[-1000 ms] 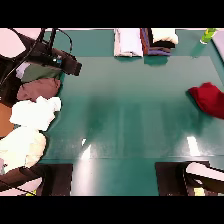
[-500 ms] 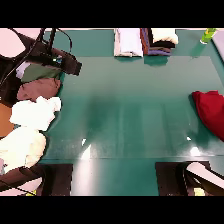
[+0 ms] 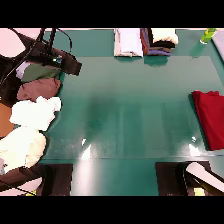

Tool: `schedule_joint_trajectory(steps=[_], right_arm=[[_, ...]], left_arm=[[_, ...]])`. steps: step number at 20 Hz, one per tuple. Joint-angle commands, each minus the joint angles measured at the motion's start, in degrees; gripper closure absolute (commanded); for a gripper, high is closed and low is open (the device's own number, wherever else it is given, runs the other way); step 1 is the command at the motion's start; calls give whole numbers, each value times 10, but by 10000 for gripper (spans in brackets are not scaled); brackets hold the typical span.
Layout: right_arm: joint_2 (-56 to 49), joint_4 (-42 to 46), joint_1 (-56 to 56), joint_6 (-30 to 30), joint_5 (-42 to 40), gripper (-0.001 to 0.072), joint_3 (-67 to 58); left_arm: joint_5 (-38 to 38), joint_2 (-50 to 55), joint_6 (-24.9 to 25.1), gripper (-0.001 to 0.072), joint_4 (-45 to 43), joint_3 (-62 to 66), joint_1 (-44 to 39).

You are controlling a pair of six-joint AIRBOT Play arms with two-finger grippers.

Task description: Fold the shirts.

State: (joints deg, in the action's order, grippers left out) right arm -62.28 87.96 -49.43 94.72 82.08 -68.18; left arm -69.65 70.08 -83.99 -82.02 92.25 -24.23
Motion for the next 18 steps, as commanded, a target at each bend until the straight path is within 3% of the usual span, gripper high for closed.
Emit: schedule_joint_trajectory(steps=[1,7,11,12,14,15,18], right_arm=[[13,-71,121,-3,-9,210,-65],[17,-72,434,0,-72,212,-68],[-14,-72,567,0,-99,275,-68],[-21,-72,589,-1,-105,328,-68],[-31,-72,621,-3,-106,631,-68],[-33,-72,632,-3,-101,689,-68],[-30,-73,646,-3,-100,689,-68]], left_arm=[[2,0,0,684,0,0,0],[2,0,5,684,-3,0,0],[2,0,5,684,-3,0,0],[2,0,5,684,-3,0,0],[2,0,5,684,-3,0,0],[2,0,5,684,-3,0,0],[2,0,5,684,-2,0,0]])
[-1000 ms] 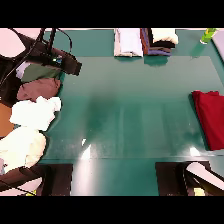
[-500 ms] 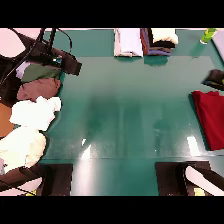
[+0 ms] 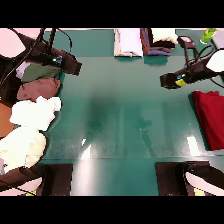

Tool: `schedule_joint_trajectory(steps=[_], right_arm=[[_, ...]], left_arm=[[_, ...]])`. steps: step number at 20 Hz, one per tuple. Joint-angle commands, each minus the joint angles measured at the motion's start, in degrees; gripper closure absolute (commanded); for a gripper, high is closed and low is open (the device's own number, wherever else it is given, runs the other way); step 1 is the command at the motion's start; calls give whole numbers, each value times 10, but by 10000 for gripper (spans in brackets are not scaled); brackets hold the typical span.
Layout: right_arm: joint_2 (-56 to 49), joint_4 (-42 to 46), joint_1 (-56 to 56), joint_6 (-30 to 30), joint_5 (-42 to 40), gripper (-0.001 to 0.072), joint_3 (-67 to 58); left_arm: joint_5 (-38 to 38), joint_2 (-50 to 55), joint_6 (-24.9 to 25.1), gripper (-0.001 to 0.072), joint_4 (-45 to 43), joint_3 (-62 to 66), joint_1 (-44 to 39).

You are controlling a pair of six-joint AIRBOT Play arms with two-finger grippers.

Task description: Fold the shirts.

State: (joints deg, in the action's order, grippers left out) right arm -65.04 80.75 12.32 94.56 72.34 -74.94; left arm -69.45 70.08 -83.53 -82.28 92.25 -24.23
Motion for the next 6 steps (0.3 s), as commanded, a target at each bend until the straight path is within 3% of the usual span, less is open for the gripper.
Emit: schedule_joint_trajectory(steps=[1,6], right_arm=[[-2,-1,28,-1,-3,689,-1],[-2,-2,28,-1,1,689,-1]], left_arm=[[0,0,0,684,0,0,0],[0,0,0,684,0,0,0]])
